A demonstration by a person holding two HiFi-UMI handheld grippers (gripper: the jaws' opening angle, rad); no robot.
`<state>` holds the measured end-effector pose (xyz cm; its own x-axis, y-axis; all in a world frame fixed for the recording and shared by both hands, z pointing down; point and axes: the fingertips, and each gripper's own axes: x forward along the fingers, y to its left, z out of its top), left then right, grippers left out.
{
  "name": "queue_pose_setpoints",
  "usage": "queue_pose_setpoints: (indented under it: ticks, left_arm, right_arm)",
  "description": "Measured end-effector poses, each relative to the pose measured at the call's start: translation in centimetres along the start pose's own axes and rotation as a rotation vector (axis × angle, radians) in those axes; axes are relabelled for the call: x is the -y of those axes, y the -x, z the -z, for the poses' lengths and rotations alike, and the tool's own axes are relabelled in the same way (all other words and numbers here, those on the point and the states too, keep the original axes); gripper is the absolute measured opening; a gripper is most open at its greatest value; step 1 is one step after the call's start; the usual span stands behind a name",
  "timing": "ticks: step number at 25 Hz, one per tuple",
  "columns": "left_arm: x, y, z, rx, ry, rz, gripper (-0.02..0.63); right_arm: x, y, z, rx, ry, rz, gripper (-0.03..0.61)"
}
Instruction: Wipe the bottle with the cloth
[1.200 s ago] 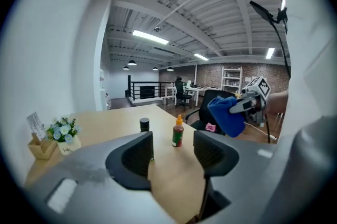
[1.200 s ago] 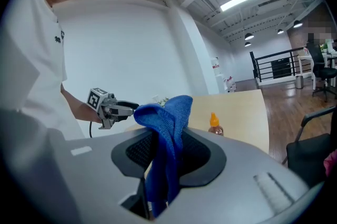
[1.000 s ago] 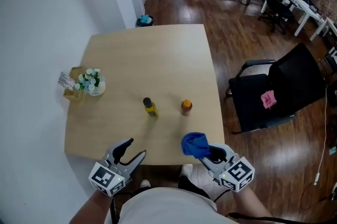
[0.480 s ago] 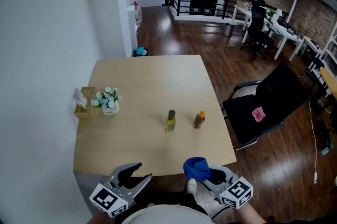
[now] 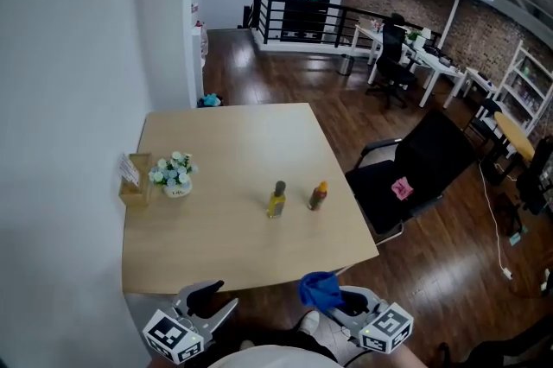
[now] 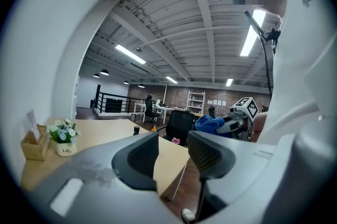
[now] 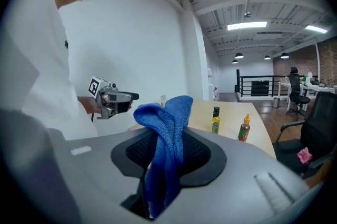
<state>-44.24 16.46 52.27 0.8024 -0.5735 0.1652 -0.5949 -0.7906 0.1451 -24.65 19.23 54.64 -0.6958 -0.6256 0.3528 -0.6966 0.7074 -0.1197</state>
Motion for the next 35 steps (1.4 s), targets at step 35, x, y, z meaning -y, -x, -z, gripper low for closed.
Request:
queue_pose_setpoints:
  ticks: [35]
  left_arm:
    - [3.0,1.0,-0.6,0.028,-0.03,0.065,0.176]
  right_arm:
    - [-3.7,3.1,-1.7,0.072,0.046,0.032,0.127]
